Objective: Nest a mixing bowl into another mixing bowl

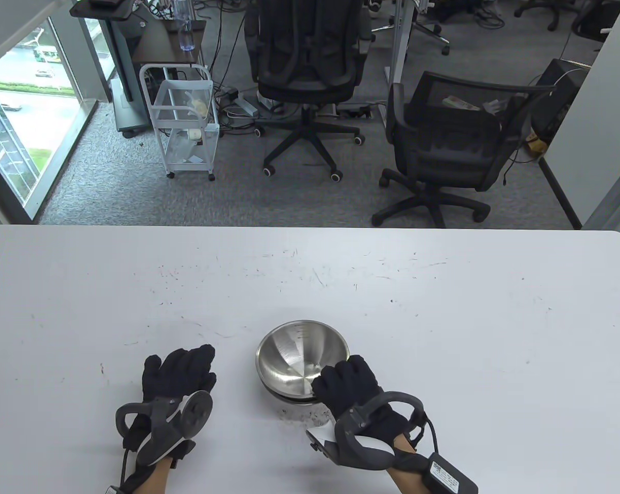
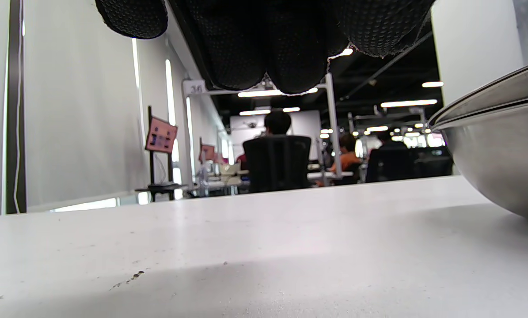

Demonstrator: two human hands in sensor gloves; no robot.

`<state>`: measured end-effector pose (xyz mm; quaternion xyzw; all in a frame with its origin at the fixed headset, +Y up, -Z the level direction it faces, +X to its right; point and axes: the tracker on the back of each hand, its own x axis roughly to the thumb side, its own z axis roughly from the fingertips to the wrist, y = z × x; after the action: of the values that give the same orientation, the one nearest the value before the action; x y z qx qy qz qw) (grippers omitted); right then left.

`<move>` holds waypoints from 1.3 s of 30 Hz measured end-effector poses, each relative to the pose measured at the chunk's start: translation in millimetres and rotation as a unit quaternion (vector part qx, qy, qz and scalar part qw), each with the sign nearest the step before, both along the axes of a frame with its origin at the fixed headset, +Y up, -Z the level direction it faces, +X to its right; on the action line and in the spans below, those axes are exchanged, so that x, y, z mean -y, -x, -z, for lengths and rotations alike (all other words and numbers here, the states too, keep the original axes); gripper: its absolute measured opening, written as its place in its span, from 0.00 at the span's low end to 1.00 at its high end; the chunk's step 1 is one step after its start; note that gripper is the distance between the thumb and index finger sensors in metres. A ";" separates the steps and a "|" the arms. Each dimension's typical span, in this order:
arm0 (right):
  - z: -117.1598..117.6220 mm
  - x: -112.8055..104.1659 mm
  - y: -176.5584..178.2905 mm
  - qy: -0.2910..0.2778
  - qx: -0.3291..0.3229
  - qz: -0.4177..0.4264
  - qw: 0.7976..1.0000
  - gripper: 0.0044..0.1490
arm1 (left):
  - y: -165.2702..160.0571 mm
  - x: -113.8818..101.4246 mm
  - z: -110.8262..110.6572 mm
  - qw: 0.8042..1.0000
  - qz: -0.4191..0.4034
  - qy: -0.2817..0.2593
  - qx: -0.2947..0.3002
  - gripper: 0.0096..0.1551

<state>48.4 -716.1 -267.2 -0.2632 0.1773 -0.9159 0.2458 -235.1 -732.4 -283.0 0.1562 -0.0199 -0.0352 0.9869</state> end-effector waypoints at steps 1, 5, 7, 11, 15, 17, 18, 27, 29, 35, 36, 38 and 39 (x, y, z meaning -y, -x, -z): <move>-0.3 -0.3 0.3 0.006 0.001 0.000 1.000 0.15 | -0.1 0.1 0.0 1.000 0.000 0.001 0.001 0.35; 1.4 -0.9 2.2 0.035 0.010 -0.013 0.999 0.16 | -0.3 0.5 0.3 1.000 -0.004 0.003 0.004 0.36; 2.8 -1.5 2.8 0.055 0.011 -0.015 0.998 0.16 | -0.2 0.7 0.4 1.000 -0.005 0.004 0.004 0.36; 5.0 -1.9 3.9 0.091 0.013 -0.017 0.996 0.18 | 0.0 1.0 0.5 1.000 -0.008 0.005 0.005 0.36; 5.6 -0.2 4.3 0.104 0.012 -0.021 0.994 0.19 | 0.2 1.2 0.7 1.000 -0.009 0.005 0.005 0.36; 5.6 0.2 4.1 0.105 0.011 -0.022 0.994 0.19 | 0.2 1.4 0.8 1.000 -0.008 0.007 0.005 0.36; 6.1 0.3 3.9 0.114 0.009 -0.023 0.993 0.19 | 0.2 1.4 0.8 1.000 -0.007 0.007 0.005 0.36; 7.6 10.4 1.5 0.126 0.012 -0.025 0.992 0.20 | 0.6 1.3 0.8 1.000 -0.008 0.007 0.004 0.36; 6.9 11.4 -0.3 0.127 0.012 -0.016 0.992 0.20 | 0.5 1.4 0.8 1.000 -0.008 0.008 0.004 0.37; 6.4 12.0 -13.3 0.106 0.023 0.021 0.994 0.28 | 0.1 1.5 1.0 1.000 -0.005 0.010 0.004 0.37; 6.5 11.6 -16.0 0.106 0.026 0.029 0.994 0.30 | 0.0 1.6 1.0 1.000 -0.005 0.010 0.004 0.37; 7.4 10.4 -24.1 0.107 0.038 0.049 0.992 0.34 | -0.3 1.5 1.0 1.000 -0.004 0.010 0.005 0.37; 7.8 10.0 -27.5 0.105 0.043 0.056 0.992 0.36 | -0.4 1.5 1.1 1.000 -0.004 0.010 0.005 0.37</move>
<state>75.8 -726.1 -275.1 -0.2378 0.0838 -0.9522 0.1724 -234.7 -734.0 -284.1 0.1461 -0.0244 -0.0307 0.9885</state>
